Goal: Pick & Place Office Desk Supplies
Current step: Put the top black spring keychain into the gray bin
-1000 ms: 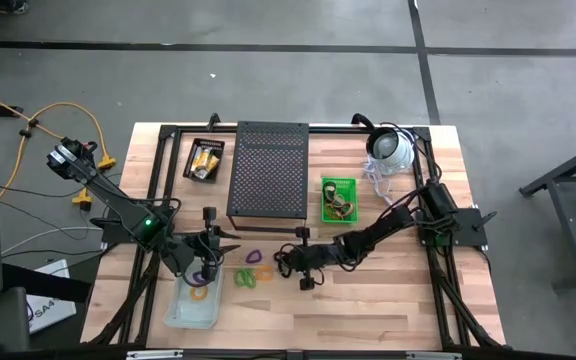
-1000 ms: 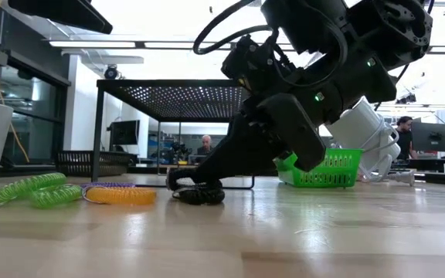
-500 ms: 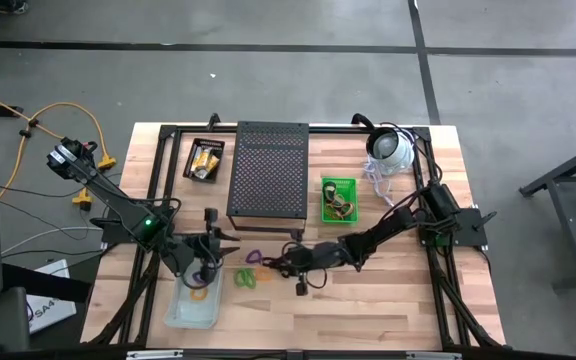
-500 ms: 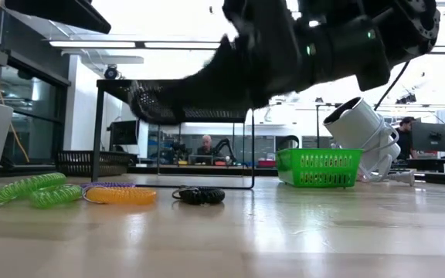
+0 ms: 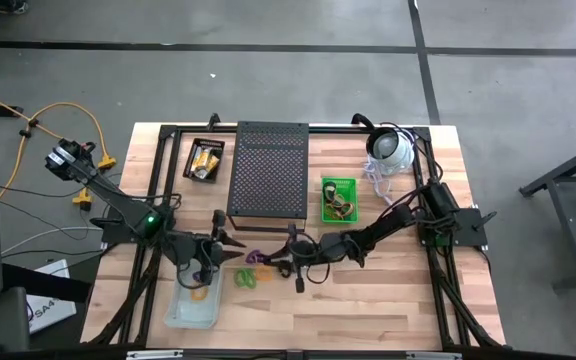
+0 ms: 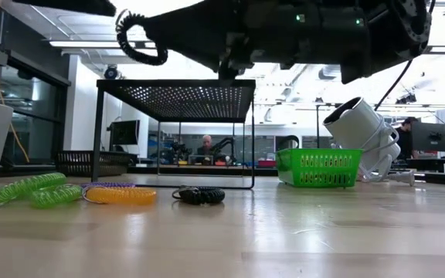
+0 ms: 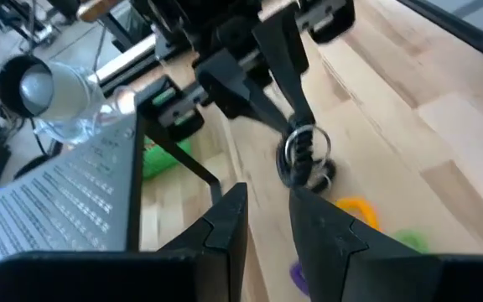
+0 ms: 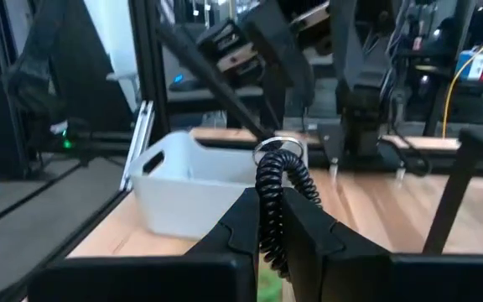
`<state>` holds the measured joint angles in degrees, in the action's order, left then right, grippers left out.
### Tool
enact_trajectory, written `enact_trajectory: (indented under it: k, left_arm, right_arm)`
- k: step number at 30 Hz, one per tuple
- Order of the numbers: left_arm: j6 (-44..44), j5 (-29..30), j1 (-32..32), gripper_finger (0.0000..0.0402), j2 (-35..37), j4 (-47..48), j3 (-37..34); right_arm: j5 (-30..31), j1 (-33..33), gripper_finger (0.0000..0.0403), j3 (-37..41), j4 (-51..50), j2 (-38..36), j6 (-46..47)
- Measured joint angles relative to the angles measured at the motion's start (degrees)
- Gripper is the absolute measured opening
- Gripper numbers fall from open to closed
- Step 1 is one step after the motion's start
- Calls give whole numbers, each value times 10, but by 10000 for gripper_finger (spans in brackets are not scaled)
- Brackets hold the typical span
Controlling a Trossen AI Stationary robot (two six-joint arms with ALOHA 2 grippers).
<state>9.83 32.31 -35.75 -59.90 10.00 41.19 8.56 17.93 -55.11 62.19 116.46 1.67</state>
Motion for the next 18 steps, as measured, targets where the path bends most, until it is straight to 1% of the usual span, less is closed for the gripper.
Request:
enact_trajectory:
  k: [4,8,13,18]
  left_arm:
    - [23,-28,25,84,0,-21,0]
    - [24,-54,48,84,0,-26,0]
    - [37,-83,65,84,0,-33,0]
    - [51,-99,74,84,0,-43,0]
  right_arm:
    - [-13,-6,27,0,28,0,0]
    - [-15,-9,27,0,50,0,-1]
    - [-15,-13,27,0,72,0,-4]
    - [-15,-18,27,0,102,0,-5]
